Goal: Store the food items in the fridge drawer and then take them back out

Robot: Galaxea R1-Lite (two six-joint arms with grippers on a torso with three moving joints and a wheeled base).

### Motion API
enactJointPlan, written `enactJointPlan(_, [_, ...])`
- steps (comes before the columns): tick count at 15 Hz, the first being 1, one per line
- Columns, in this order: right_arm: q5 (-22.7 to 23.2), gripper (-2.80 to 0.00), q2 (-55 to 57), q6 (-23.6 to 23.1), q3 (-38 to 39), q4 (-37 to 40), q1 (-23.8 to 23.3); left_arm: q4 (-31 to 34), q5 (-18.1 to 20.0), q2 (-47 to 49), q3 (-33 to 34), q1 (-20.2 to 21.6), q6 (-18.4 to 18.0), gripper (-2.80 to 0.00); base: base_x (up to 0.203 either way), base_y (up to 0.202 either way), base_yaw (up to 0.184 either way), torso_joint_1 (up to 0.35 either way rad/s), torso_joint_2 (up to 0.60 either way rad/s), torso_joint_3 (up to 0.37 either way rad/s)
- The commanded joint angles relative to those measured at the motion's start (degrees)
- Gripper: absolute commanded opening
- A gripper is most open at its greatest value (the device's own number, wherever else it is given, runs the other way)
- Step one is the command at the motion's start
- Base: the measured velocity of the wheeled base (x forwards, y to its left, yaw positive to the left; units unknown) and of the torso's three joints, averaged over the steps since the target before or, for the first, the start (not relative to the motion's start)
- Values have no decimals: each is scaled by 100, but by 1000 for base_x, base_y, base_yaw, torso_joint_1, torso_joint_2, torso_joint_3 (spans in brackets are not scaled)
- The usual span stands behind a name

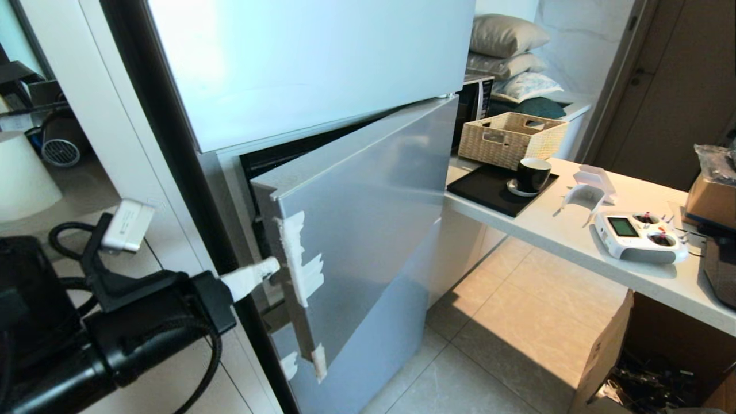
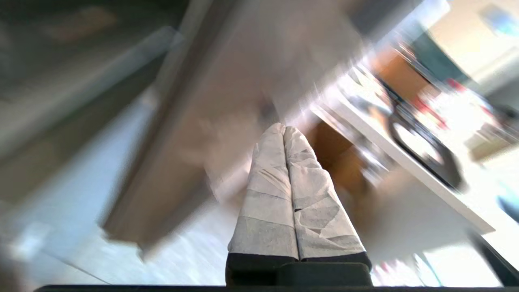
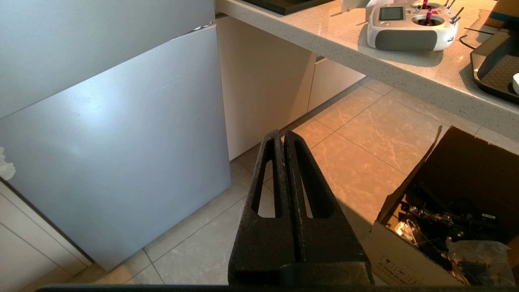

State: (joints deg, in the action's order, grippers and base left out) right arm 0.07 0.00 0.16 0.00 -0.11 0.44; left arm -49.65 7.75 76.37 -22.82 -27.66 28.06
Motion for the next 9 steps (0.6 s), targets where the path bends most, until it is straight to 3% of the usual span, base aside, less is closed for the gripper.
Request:
enactJointPlan(1, [1, -280, 9, 2, 0, 1, 8, -33, -10, -264, 217, 185, 32, -280, 0, 0, 0, 0, 0, 0])
enactJointPlan(4, [1, -280, 9, 2, 0, -6, 9, -14, -697, -818, 162, 575, -270, -280, 0, 0, 0, 0, 0, 0])
enactJointPlan(6, [1, -280, 9, 2, -4, -4, 7, 163, -862, -1557, 75, 776, -711, -280, 0, 0, 0, 0, 0, 0])
enactJointPlan(9, [1, -280, 9, 2, 0, -1, 6, 1451, -997, -2788, -110, 877, -1139, -280, 0, 0, 0, 0, 0, 0])
